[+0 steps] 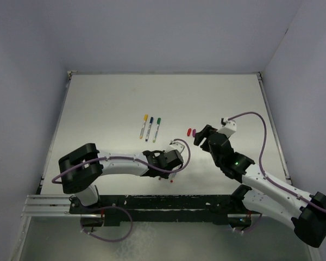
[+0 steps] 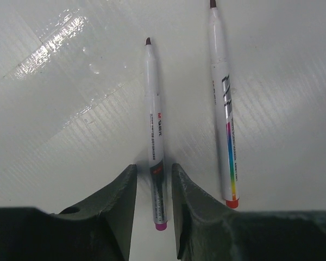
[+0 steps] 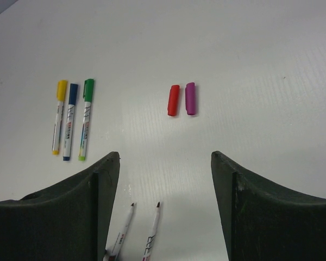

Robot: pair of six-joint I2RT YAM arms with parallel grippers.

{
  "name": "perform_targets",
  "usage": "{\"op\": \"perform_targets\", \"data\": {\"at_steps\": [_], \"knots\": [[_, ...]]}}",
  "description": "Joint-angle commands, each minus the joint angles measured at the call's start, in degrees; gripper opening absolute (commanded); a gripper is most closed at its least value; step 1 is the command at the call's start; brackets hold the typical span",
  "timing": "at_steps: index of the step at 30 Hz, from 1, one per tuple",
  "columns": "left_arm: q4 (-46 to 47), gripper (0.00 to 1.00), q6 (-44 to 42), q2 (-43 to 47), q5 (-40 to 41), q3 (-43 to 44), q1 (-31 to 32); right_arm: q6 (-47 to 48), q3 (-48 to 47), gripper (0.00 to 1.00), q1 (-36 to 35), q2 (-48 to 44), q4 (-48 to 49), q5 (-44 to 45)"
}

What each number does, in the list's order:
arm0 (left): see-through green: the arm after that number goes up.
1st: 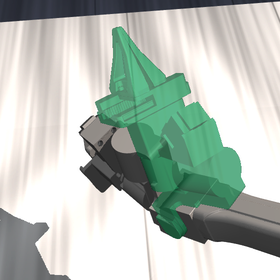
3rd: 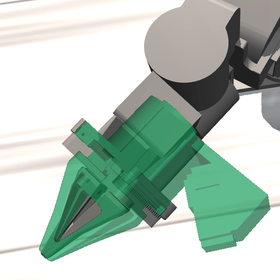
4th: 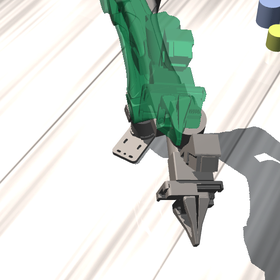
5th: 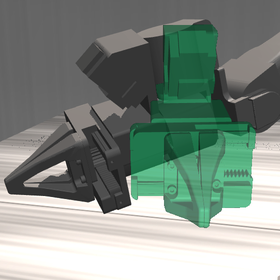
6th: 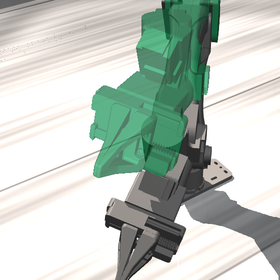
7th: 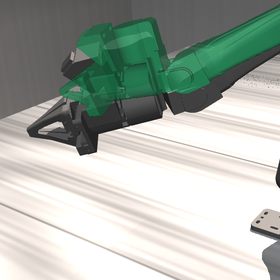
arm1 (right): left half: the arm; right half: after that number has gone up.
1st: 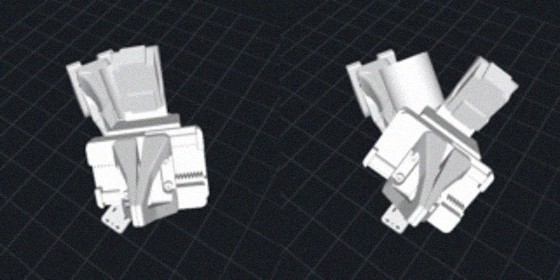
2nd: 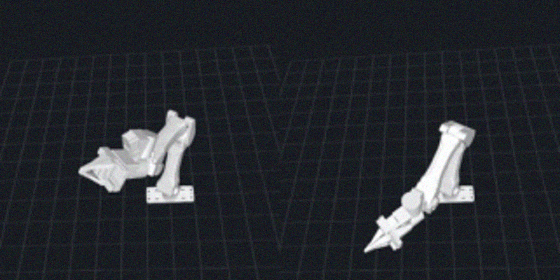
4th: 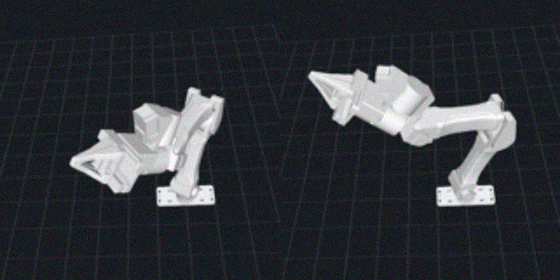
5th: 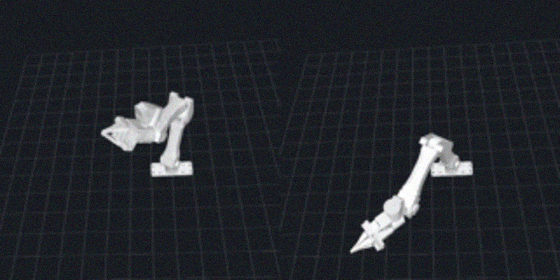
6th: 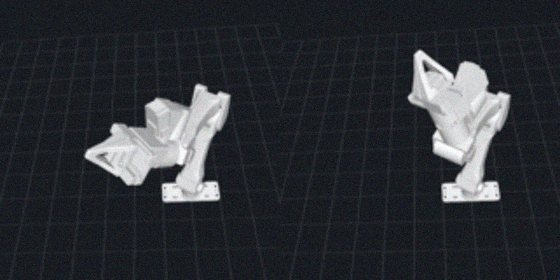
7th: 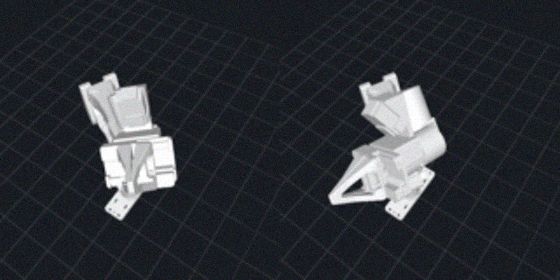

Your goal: Insert the pens into the pen caps

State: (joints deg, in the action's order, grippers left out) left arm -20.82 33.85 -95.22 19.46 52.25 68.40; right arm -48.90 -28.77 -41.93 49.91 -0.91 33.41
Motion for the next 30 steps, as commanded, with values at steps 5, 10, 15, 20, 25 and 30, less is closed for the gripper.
{"op": "perform_targets", "data": {"at_steps": [5,10,15,20,25,30], "knots": [[-4.7,0.33,0.0,-1.5,-1.7,1.2,0.2,-0.8,-1.2,0.7,0.1,-1.3,0.7,0.7],[-5.4,0.32,-0.1,-1.6,-3.0,1.3,0.2,-1.4,-1.4,0.7,0.0,-2.0,0.0,1.1],[-5.0,0.26,-0.3,-2.8,-3.9,1.3,0.1,-2.1,-1.2,0.7,0.0,-2.9,-0.3,1.4],[-1.0,0.07,-0.9,-5.7,-7.0,0.3,-0.5,-2.3,-1.3,0.7,0.0,-3.1,-0.4,1.4],[1.3,0.0,-0.7,-9.1,-8.6,-0.2,-0.7,-1.7,-2.0,0.7,0.0,-2.9,-1.4,1.8],[2.9,0.0,-0.3,-8.0,-8.9,-2.0,-1.4,-2.3,-2.5,0.7,0.0,-3.0,-3.3,4.5]]}}
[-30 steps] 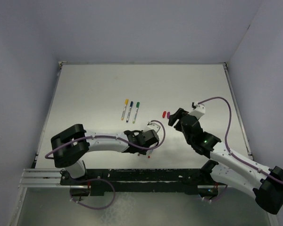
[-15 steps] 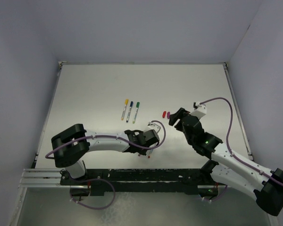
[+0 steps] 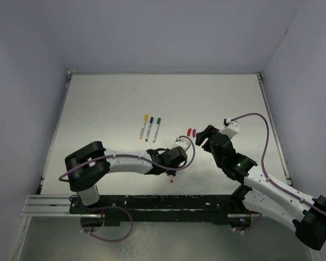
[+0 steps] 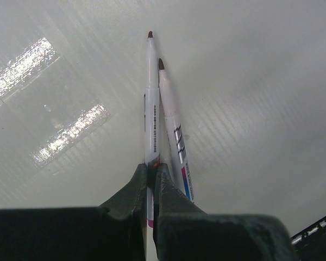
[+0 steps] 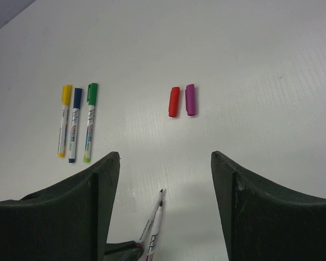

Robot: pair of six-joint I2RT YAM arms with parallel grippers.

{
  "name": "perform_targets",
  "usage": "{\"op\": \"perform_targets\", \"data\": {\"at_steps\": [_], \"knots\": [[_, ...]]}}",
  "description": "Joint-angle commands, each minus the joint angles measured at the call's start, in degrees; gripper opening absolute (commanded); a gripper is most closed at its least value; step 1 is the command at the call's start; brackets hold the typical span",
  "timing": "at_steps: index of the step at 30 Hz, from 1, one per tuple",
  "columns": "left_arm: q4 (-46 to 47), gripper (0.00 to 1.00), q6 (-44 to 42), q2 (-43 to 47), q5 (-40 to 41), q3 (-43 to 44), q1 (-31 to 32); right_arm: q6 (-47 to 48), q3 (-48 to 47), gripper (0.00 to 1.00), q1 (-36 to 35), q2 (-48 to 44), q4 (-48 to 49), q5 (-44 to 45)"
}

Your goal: Insert the pens into the pen caps

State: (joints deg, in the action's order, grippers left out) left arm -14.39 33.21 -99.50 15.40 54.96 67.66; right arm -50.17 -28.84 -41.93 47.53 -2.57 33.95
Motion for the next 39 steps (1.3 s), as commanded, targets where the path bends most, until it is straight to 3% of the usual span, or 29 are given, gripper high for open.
{"op": "perform_targets", "data": {"at_steps": [1,16,22,27,39], "knots": [[-3.5,0.0,0.4,-2.9,-4.6,-5.0,-0.8,-1.0,-2.5,0.7,0.0,-0.5,-2.1,4.7],[-13.2,0.0,0.0,16.1,3.6,-4.7,-1.9,3.2,-10.9,0.67,3.6,14.0,-3.7,6.0],[-13.9,0.0,1.2,22.7,5.1,-6.3,-2.0,7.3,-14.1,0.57,8.2,20.8,-2.4,0.3],[-13.0,0.0,1.8,28.5,5.0,-8.2,-2.1,11.5,-16.6,0.47,9.6,26.8,-1.0,-3.3],[-2.9,0.0,2.3,42.2,2.2,-16.0,-2.2,15.8,-22.3,0.44,10.2,40.3,-0.5,-9.1]]}}
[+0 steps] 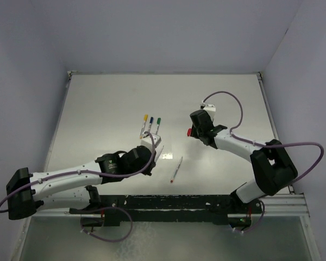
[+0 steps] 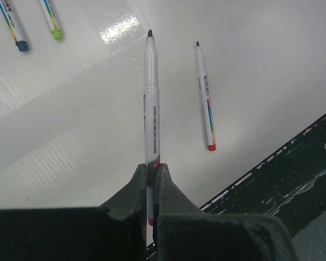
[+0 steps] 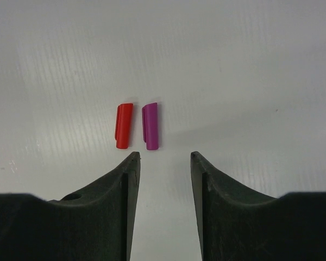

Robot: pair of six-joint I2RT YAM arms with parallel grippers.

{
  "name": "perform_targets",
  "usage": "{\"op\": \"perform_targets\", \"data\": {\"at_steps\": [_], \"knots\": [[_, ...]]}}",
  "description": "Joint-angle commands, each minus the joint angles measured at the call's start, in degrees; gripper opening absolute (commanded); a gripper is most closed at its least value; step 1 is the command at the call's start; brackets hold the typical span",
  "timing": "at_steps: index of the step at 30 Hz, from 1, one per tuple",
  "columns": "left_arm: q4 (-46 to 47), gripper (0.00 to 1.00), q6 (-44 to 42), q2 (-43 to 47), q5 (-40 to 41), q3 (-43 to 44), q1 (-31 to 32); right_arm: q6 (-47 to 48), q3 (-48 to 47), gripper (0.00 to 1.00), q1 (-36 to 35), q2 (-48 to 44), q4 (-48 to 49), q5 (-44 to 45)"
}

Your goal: Insert the pens into the pen caps

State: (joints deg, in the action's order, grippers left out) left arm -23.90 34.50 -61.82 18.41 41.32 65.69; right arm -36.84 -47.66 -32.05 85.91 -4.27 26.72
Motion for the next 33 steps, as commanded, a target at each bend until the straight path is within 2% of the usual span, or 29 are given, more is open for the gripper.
{"op": "perform_targets", "data": {"at_steps": [1,12,33], "knots": [[7.4,0.0,1.0,5.4,-0.9,-3.0,-0.2,2.6,-3.8,0.44,0.3,2.7,1.2,-2.2],[13.7,0.0,-0.2,10.4,-2.7,-6.3,-0.2,3.6,-7.0,0.39,1.5,8.9,0.7,-3.2],[14.2,0.0,-0.7,9.1,-2.3,-6.1,-0.2,4.7,-9.1,0.35,3.5,14.9,1.5,-6.5]]}}
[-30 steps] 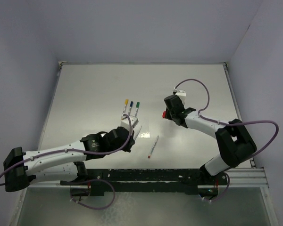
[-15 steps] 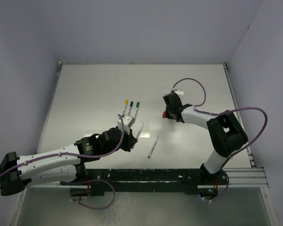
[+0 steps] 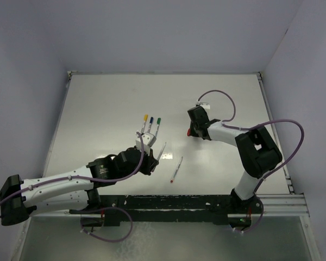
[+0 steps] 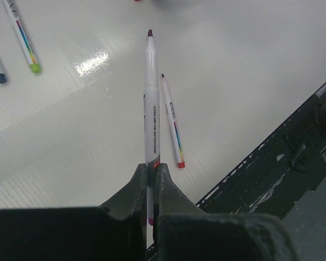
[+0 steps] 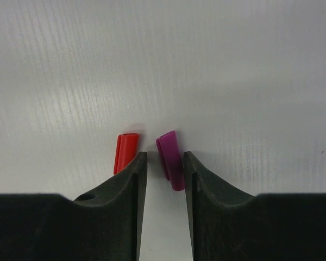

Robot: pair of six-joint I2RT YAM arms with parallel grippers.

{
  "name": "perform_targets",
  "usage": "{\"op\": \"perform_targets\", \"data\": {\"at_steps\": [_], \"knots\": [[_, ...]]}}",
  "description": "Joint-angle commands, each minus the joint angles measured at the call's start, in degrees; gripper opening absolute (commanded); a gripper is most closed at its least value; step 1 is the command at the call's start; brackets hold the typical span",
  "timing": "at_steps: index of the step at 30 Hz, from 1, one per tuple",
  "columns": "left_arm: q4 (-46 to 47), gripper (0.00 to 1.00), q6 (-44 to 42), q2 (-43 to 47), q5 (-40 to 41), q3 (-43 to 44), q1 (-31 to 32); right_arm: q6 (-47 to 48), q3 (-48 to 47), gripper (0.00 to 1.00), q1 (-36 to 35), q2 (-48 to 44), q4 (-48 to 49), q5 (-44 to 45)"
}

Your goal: Insert the pens into the pen caps

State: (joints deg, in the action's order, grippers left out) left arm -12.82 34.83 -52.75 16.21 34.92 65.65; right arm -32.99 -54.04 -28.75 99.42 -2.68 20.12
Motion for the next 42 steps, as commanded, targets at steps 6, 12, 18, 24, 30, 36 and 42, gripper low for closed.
{"op": "perform_targets", "data": {"at_steps": [6,12,18,24,30,36,42], "knots": [[2.9,0.0,-0.9,-0.1,0.4,0.4,-0.2,-0.1,-2.6,0.31,0.2,2.6,-0.8,0.0],[2.7,0.0,-0.8,-0.2,0.6,0.5,-0.2,-0.9,-3.1,0.02,0.2,4.7,-2.7,1.1],[3.0,0.0,-0.7,-0.1,0.8,0.3,-0.2,-1.1,-1.9,0.0,0.2,3.8,-2.9,0.1],[7.5,0.0,-3.4,-1.3,-1.1,-0.6,-0.2,0.1,1.8,0.0,0.2,-5.0,0.8,-1.7],[19.5,0.0,-5.6,0.1,-2.9,-4.8,-0.2,1.8,7.2,0.0,0.2,-21.0,6.2,-4.4],[37.3,0.0,-6.1,0.6,-3.5,-11.5,-0.2,1.7,14.8,0.0,0.1,-37.0,17.3,-12.3],[58.7,0.0,-5.4,-1.2,-3.4,-18.4,-0.2,-4.1,26.3,0.0,0.1,-49.1,36.3,-22.3]]}}
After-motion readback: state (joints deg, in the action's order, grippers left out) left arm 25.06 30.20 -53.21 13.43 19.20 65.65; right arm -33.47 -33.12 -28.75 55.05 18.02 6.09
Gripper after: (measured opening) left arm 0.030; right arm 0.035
